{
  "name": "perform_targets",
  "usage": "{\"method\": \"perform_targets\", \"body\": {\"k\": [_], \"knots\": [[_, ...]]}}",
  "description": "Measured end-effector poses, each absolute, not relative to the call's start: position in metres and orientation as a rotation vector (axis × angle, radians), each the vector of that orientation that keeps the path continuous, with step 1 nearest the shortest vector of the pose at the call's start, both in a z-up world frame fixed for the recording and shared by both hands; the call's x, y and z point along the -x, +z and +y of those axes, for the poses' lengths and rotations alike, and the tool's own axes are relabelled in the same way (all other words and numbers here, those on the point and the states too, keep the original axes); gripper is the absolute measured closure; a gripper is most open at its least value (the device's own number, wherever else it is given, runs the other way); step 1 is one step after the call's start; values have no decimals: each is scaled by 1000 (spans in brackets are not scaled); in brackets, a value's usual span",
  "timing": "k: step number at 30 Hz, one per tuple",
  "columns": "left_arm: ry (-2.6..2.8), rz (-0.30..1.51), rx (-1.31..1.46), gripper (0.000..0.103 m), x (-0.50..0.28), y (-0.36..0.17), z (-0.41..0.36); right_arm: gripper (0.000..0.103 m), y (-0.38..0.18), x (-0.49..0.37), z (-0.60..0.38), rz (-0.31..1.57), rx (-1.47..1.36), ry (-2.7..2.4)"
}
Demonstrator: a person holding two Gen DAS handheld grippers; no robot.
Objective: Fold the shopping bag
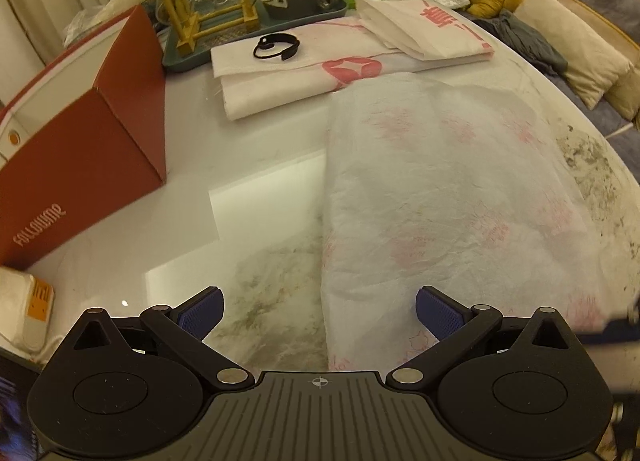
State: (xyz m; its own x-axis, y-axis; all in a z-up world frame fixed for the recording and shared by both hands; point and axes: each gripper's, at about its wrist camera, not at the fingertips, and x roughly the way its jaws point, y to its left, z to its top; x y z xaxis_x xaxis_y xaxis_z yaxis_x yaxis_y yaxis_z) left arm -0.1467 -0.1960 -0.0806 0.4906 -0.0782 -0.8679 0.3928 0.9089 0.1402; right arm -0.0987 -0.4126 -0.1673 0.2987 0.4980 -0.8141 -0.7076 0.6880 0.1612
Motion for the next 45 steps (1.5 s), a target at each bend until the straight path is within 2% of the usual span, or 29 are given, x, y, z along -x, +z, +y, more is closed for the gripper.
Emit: {"method": "perform_targets", "body": {"k": [7, 12, 16, 21, 24, 30, 32, 35, 39, 45], "knots": [[-272, 1018, -341, 0, 147, -74, -196, 77, -166, 118, -407, 944, 266, 811], [-398, 830, -210, 0, 179, -25, -183, 77, -165, 121, -406, 938, 262, 798], [-610, 923, -113, 0, 191, -34, -190, 77, -166, 123, -406, 933, 256, 783], [-604, 1039, -254, 0, 195, -77, -209, 76, -162, 128, -407, 966, 280, 857], [-642, 967, -412, 0, 217, -89, -209, 77, -156, 126, -423, 1045, 218, 978], [-745, 911, -441, 0, 226, -89, -196, 75, -136, 87, -473, 1006, 45, 844], [-769, 911, -463, 0, 223, -87, -197, 75, -134, 72, -462, 965, 91, 776], [-807, 917, -491, 0, 217, -86, -197, 65, -142, 56, -427, 915, 215, 689], [-766, 899, -546, 0, 201, -83, -182, 66, -166, 44, -408, 1051, 271, 674], [-586, 859, -641, 0, 178, -70, -159, 61, -166, 74, -429, 1114, 239, 634]]}}
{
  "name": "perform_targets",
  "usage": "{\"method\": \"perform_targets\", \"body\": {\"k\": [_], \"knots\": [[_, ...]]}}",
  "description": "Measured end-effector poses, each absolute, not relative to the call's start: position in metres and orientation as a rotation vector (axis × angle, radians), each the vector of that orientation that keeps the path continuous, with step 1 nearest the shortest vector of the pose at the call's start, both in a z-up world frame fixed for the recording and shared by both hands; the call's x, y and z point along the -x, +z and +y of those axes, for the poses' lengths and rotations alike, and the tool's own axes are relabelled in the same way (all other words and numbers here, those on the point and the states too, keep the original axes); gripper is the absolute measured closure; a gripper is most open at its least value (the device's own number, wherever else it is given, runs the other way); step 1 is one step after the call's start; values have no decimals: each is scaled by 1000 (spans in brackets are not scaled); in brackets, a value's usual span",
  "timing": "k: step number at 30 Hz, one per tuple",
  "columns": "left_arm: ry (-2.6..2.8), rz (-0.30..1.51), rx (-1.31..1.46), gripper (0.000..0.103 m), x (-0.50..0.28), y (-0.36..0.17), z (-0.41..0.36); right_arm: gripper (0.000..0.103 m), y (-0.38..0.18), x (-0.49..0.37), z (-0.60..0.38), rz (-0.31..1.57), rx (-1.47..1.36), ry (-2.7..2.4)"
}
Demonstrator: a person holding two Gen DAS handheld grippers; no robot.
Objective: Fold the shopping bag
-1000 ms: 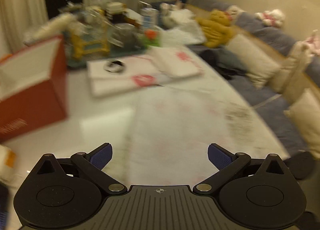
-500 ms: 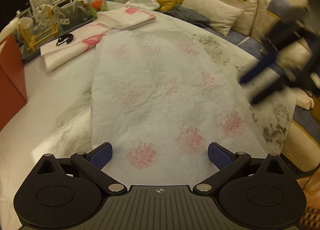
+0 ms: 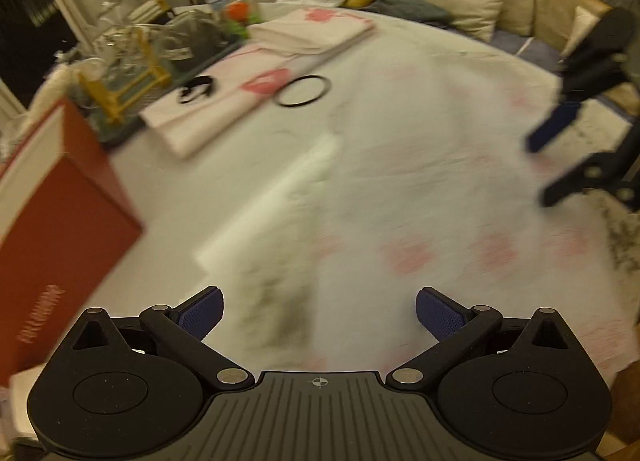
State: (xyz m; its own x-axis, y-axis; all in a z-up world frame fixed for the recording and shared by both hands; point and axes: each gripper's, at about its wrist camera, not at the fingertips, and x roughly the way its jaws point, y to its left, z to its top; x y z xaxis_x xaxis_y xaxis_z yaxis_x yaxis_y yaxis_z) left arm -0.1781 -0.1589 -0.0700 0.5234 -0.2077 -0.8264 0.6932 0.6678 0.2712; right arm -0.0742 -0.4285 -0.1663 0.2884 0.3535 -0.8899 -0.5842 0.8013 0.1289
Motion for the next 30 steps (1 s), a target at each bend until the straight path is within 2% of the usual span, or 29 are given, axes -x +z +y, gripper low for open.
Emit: {"method": "perform_targets", "body": {"k": [2, 5, 8, 10, 11, 13, 14, 15, 16, 21, 25, 28, 29, 30], "knots": [[-567, 860, -565, 0, 179, -54, -156, 61, -165, 82, -426, 1136, 223, 594], [-633, 878, -377, 0, 198, -31, -161, 50, -163, 87, -419, 1186, 169, 554], [-744, 906, -382, 0, 222, -41, -182, 52, -159, 79, -421, 1230, 26, 548], [-764, 927, -481, 1, 231, -61, -197, 55, -150, 73, -425, 1188, -22, 509], [-776, 940, -527, 4, 235, -71, -203, 57, -144, 72, -427, 1143, -6, 486], [-798, 957, -538, 5, 238, -78, -204, 67, -137, 66, -425, 1045, 61, 469], [-806, 962, -529, 5, 238, -79, -203, 77, -137, 60, -423, 1014, 86, 475], [-815, 966, -520, 5, 238, -80, -202, 83, -140, 53, -419, 1006, 94, 484], [-824, 967, -516, 5, 239, -81, -201, 84, -143, 47, -415, 1005, 89, 499], [-844, 965, -519, 3, 238, -82, -197, 84, -167, 26, -381, 959, 142, 604], [-838, 971, -517, 2, 236, -82, -192, 86, -182, 9, -401, 911, 119, 508], [-824, 976, -512, 1, 231, -82, -181, 77, -187, -4, -435, 938, 81, 389], [-825, 976, -515, 1, 228, -82, -179, 70, -187, -7, -446, 959, 66, 351], [-829, 976, -519, 1, 225, -83, -178, 78, -185, -8, -453, 980, 54, 320]]}}
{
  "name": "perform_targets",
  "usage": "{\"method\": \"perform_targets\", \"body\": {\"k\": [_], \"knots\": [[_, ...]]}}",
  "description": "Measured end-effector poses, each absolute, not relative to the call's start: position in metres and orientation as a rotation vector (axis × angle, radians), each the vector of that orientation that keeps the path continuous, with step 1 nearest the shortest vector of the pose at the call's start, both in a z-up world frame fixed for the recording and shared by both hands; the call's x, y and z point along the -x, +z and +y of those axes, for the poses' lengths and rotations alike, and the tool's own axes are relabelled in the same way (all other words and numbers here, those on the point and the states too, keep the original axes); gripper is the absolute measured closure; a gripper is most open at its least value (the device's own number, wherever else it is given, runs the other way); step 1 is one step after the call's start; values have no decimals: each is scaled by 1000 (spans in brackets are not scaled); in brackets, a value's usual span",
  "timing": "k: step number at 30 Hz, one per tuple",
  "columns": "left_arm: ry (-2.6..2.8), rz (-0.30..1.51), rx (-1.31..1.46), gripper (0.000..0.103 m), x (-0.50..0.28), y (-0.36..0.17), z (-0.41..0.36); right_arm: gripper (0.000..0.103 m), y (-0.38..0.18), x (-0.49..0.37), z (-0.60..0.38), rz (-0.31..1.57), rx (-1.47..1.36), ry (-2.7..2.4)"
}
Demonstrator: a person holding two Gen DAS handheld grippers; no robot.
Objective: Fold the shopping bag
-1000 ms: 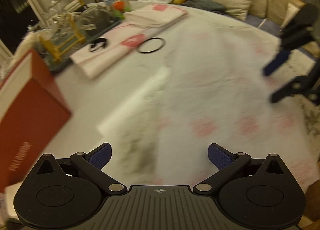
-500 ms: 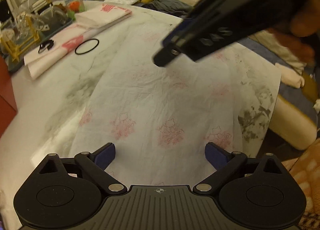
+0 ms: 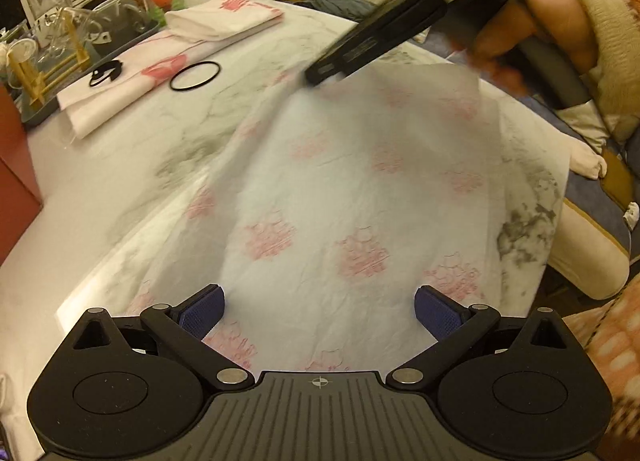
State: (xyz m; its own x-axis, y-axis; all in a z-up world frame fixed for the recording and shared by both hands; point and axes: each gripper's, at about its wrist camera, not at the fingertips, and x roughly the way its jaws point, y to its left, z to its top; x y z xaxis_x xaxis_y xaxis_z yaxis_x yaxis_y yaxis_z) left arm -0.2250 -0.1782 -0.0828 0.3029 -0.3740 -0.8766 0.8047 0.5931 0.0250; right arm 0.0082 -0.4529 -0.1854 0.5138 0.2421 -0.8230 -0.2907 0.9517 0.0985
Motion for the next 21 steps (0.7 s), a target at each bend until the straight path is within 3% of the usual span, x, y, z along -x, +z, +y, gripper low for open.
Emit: {"method": "perform_targets", "body": {"k": [2, 7, 12, 19, 21], "knots": [[-846, 972, -531, 1, 221, -83, -178, 88, -171, 6, -457, 932, 36, 342], [-846, 966, -587, 1, 217, -74, -181, 86, -158, 54, -413, 887, 163, 545], [-766, 943, -428, 1, 207, -48, -147, 85, -156, 82, -426, 890, 36, 519], [-535, 1009, -517, 0, 185, -80, -128, 83, -168, 100, -414, 1022, 61, 605], [-512, 1009, -485, 0, 180, -82, -128, 64, -166, 109, -390, 998, 133, 689]]}}
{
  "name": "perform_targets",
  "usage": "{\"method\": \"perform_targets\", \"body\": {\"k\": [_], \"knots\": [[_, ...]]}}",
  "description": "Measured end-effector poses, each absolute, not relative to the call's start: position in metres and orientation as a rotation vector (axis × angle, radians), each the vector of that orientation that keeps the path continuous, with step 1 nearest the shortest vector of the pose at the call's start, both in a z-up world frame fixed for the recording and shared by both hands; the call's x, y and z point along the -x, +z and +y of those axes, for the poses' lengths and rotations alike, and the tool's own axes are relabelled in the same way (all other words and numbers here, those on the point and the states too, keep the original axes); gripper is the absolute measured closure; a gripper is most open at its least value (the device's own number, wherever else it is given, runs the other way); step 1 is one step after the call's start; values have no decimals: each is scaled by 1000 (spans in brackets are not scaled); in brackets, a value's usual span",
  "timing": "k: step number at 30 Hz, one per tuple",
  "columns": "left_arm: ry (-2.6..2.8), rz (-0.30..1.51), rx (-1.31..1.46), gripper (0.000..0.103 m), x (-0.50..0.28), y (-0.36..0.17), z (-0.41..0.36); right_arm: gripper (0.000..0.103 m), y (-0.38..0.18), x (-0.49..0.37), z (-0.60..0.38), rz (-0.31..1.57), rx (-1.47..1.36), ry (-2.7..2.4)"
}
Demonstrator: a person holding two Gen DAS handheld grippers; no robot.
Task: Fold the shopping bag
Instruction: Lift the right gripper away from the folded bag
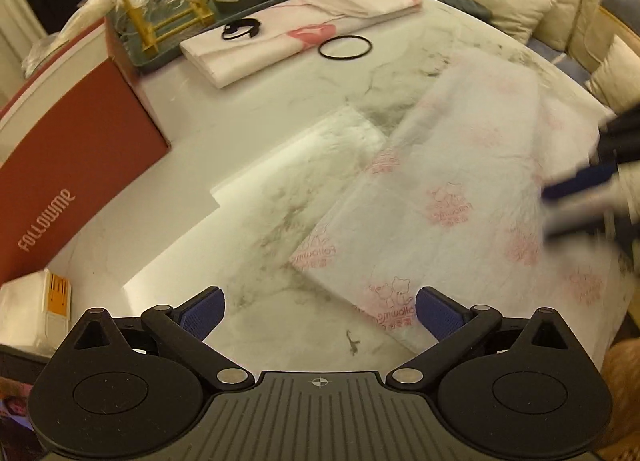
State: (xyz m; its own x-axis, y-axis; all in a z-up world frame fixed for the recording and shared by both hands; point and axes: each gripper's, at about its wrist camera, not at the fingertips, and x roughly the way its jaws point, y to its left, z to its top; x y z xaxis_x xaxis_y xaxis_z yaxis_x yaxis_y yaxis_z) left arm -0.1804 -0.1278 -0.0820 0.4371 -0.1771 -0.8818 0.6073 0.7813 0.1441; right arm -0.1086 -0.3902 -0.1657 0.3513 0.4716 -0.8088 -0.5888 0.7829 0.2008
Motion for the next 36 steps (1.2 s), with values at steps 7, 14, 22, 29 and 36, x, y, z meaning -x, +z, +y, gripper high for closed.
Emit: {"method": "perform_targets", "body": {"k": [7, 14, 22, 29, 36], "knots": [[-454, 935, -457, 0, 175, -60, -126, 65, -147, 125, -354, 897, 246, 844], [-706, 931, -308, 0, 217, -34, -151, 76, -149, 98, -410, 943, 147, 600], [-718, 1019, -466, 3, 236, -83, -184, 77, -167, 117, -448, 1010, 179, 575], [-717, 995, -448, 3, 238, -83, -172, 77, -160, 126, -486, 1022, 288, 448], [-708, 1001, -451, 0, 238, -85, -174, 77, -150, 101, -437, 929, 189, 587]]}}
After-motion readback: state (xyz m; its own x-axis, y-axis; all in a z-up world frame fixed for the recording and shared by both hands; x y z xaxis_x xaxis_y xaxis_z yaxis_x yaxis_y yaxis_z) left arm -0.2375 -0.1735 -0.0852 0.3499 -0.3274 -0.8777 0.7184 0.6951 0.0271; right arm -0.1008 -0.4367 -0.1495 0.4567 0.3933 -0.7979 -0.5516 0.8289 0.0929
